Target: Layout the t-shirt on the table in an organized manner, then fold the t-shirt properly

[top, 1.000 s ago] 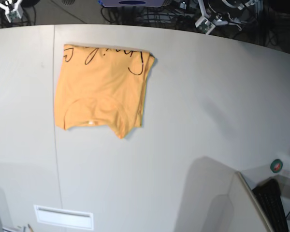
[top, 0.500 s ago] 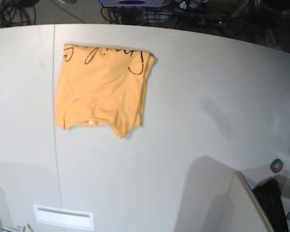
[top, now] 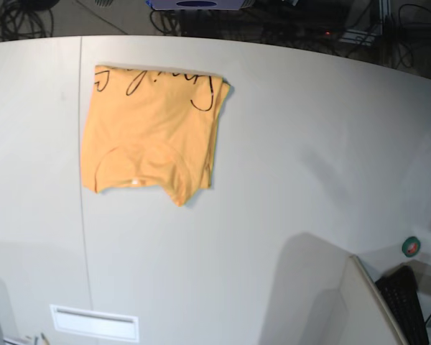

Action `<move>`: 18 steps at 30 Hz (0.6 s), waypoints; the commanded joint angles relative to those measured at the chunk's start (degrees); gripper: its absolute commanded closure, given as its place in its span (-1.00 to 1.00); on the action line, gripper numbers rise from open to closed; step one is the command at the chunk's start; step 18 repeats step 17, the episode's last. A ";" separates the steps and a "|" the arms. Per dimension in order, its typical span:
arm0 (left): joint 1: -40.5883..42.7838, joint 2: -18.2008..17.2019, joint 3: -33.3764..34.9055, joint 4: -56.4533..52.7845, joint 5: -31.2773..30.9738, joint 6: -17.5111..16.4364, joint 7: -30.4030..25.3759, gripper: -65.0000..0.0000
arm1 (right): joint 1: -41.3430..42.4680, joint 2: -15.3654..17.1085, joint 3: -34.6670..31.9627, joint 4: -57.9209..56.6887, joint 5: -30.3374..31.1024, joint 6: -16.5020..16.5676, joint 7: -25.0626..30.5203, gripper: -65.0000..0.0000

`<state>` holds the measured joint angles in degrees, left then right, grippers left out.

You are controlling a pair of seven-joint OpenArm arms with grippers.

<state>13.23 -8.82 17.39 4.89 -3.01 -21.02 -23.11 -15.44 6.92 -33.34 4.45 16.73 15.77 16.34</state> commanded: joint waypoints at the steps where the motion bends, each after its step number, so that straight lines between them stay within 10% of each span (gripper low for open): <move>1: 0.61 -0.46 -0.38 0.96 0.24 -0.22 -0.40 1.00 | -0.69 0.42 0.24 -0.18 0.10 -1.66 -0.12 1.00; 6: 0.44 -0.19 0.24 1.58 0.76 -0.22 -0.58 1.00 | -0.87 -1.51 0.24 -0.27 0.10 -7.46 -0.12 1.00; 18: 0.70 -0.72 0.33 1.40 0.76 -0.22 -0.75 1.00 | -0.78 -3.53 0.16 2.45 0.19 -7.90 -0.03 1.00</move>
